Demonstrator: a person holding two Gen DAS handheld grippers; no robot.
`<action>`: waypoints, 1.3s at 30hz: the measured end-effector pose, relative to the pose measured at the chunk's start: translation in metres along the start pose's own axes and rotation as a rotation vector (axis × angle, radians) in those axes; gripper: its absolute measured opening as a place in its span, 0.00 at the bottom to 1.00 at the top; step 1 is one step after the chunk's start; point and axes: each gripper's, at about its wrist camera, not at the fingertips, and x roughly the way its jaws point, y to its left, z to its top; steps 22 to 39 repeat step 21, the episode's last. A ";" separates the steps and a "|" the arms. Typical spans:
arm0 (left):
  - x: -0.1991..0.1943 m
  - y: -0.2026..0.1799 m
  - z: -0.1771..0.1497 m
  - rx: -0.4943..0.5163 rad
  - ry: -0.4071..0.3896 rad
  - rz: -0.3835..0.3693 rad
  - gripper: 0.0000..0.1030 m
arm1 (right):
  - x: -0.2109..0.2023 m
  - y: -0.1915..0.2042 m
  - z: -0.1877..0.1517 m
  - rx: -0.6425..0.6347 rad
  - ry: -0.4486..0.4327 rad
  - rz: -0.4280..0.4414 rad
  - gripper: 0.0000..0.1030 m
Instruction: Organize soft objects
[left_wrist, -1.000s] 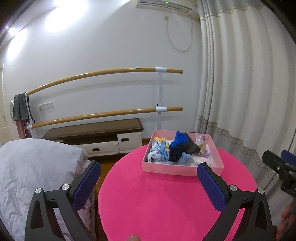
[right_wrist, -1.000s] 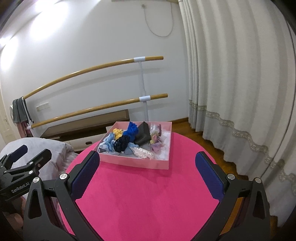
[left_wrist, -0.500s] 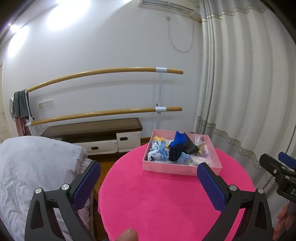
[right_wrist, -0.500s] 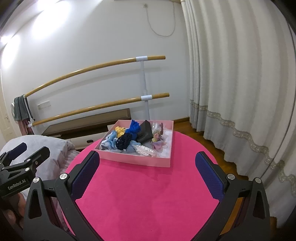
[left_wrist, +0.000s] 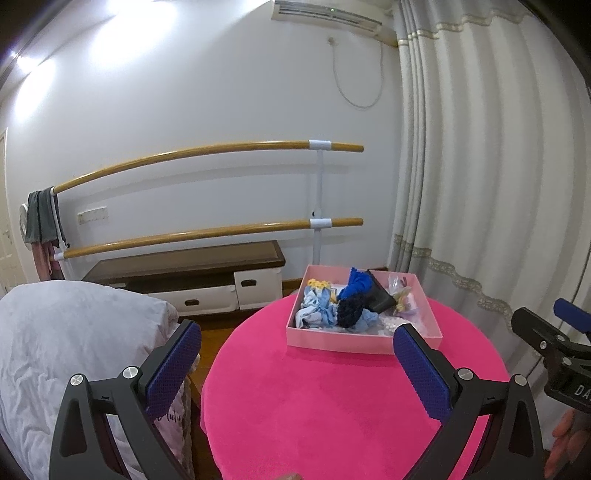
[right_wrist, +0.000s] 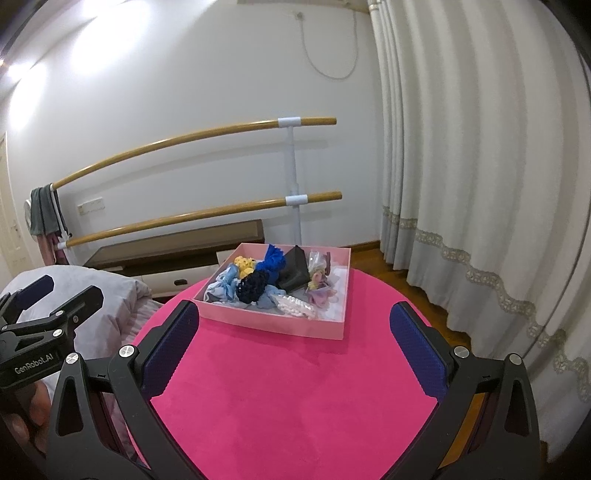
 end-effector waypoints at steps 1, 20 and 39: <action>0.000 -0.001 0.000 0.001 -0.002 0.000 1.00 | -0.001 0.000 0.000 0.000 -0.003 -0.001 1.00; -0.002 -0.003 0.001 -0.027 -0.001 -0.033 1.00 | 0.001 0.002 0.001 -0.006 -0.012 0.002 1.00; -0.002 -0.003 0.001 -0.025 -0.001 -0.034 1.00 | 0.001 0.002 0.001 -0.006 -0.011 0.004 1.00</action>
